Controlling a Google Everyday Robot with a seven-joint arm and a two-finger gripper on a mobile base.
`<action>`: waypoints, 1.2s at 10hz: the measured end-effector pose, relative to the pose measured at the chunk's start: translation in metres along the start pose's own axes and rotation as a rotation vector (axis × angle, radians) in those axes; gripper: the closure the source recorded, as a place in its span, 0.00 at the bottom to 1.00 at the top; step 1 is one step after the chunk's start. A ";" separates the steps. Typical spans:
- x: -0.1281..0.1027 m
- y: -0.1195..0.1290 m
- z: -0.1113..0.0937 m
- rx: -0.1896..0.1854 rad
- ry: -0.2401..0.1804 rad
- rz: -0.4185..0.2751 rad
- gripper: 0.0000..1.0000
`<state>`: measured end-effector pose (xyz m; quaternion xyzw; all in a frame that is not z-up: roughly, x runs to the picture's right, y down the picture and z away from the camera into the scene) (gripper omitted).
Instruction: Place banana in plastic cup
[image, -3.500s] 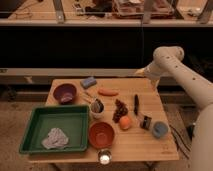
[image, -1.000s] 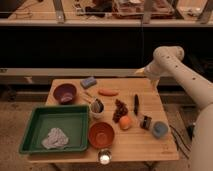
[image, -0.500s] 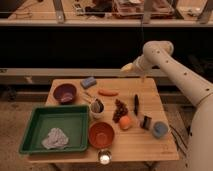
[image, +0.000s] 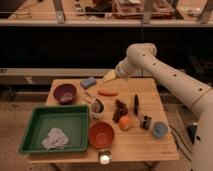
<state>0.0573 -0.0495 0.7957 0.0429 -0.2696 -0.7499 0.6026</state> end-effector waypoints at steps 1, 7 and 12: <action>-0.006 -0.010 0.001 0.010 -0.004 -0.078 0.20; -0.008 -0.024 0.007 0.033 -0.018 -0.209 0.20; 0.016 -0.104 0.066 0.093 -0.056 -0.362 0.20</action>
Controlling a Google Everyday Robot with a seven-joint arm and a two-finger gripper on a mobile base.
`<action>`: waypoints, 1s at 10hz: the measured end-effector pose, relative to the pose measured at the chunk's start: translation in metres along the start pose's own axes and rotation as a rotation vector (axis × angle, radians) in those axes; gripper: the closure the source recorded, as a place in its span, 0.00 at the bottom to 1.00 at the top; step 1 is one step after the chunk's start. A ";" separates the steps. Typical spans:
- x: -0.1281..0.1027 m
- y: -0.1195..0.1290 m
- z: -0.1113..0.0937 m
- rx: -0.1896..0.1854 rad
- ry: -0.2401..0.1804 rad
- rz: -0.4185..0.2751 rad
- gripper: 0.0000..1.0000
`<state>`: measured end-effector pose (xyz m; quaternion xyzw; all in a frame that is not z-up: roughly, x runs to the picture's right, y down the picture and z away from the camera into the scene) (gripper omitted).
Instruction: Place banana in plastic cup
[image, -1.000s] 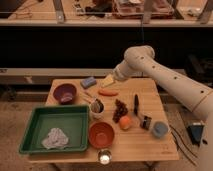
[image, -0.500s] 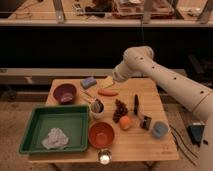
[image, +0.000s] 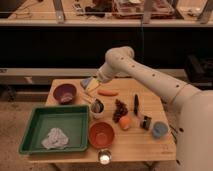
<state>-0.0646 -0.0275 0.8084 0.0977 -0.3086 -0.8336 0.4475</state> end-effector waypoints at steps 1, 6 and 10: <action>0.015 -0.017 0.019 0.010 -0.009 -0.028 0.20; 0.034 -0.032 0.097 0.011 -0.092 -0.040 0.47; 0.017 0.003 0.109 -0.020 -0.116 0.016 0.49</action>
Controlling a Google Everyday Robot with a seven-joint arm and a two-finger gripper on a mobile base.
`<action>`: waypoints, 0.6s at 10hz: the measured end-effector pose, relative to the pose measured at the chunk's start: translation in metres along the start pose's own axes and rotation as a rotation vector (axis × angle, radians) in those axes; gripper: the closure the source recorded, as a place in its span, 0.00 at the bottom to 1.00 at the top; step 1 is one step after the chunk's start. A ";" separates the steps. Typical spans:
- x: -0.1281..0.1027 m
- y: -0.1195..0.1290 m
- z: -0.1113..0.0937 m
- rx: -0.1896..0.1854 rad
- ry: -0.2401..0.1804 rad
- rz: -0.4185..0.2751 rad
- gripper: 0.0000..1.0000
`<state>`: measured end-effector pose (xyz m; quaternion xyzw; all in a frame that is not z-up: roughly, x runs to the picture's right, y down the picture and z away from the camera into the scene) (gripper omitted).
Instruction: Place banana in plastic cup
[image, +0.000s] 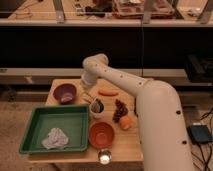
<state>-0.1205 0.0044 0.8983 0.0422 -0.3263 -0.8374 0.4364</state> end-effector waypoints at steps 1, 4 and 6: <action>-0.002 0.004 0.002 -0.005 0.001 0.004 0.49; -0.013 0.012 0.017 -0.015 -0.009 0.011 0.49; -0.021 0.011 0.030 -0.003 -0.025 0.018 0.49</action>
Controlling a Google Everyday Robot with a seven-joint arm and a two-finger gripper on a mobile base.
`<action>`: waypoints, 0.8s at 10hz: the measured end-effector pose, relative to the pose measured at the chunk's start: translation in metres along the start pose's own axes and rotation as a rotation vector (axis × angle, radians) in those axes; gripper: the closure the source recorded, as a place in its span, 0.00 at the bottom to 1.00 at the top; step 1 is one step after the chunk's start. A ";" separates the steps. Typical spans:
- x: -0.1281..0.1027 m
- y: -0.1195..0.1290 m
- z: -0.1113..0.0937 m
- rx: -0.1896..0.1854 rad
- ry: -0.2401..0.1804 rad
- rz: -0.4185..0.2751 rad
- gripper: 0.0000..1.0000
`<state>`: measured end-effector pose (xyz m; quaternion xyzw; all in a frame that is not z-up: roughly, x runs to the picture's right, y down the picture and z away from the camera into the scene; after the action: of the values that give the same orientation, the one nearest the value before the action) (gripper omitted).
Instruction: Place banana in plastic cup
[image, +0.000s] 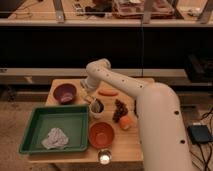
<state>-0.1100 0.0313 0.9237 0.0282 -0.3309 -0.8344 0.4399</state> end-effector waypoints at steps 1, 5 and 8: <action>-0.004 0.000 0.004 0.011 -0.007 0.004 0.49; -0.009 0.000 0.003 0.053 -0.003 0.018 0.49; -0.014 -0.002 0.010 0.044 -0.020 0.001 0.49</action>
<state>-0.1062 0.0484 0.9270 0.0295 -0.3537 -0.8270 0.4361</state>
